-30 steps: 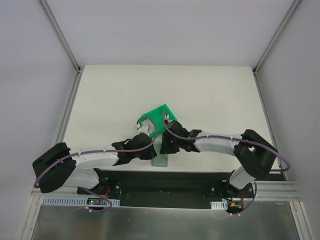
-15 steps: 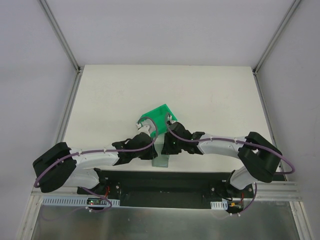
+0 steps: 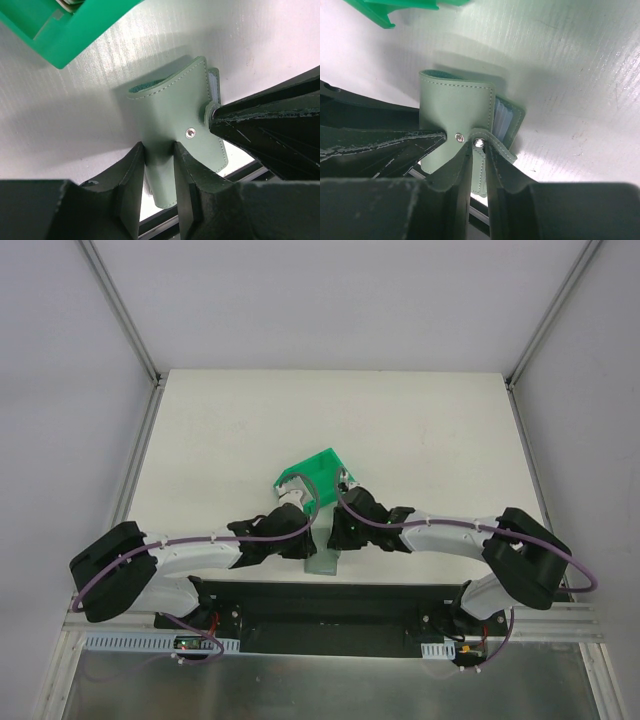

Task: Put the credit cards into the card holder
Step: Close the card holder at the center of the board.

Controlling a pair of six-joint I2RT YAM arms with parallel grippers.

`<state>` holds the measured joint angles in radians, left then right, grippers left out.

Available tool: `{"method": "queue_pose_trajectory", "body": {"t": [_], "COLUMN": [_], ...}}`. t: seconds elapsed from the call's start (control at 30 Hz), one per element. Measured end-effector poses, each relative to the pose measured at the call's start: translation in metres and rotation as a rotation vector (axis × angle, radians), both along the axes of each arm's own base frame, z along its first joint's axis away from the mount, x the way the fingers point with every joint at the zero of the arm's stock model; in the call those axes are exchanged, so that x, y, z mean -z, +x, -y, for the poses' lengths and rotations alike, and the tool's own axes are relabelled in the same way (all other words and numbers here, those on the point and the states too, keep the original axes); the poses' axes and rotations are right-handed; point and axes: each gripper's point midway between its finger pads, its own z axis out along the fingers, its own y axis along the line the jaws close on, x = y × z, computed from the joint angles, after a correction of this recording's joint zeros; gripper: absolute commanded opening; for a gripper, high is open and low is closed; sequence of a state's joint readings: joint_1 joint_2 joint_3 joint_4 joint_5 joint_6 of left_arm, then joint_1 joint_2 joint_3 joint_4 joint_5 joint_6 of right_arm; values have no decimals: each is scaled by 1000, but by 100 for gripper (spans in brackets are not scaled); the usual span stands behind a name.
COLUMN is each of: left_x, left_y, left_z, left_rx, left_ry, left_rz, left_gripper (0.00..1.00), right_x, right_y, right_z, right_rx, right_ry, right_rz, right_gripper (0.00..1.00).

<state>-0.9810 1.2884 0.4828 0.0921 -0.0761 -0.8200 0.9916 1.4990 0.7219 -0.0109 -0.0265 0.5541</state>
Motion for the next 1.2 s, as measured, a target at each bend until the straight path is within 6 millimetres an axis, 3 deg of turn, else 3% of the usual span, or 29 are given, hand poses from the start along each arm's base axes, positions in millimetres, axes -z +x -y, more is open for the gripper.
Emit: {"method": "queue_pose_trajectory", "body": {"t": [0.17, 0.33, 0.6, 0.87, 1.03, 1.2], "left_x": [1, 1, -6, -21, -20, -12], "left_y": [0, -3, -5, 10, 21, 20], "left_z": [0, 1, -8, -15, -26, -27], "left_rx": [6, 25, 55, 75, 77, 119], "left_ry": [8, 10, 47, 91, 112, 130], "left_rz": [-1, -10, 17, 94, 104, 82], "left_gripper": [38, 41, 51, 52, 52, 52], "right_x": [0, -5, -30, -14, -10, -6], "right_y": [-1, -6, -12, -10, -12, -13], "right_z": [-1, -2, 33, 51, 52, 49], "right_rx": [-19, -35, 42, 106, 102, 90], "right_ry": [-4, 13, 78, 41, 29, 20], "right_rz": [12, 37, 138, 113, 101, 82], "right_gripper": [19, 22, 26, 26, 26, 25]}}
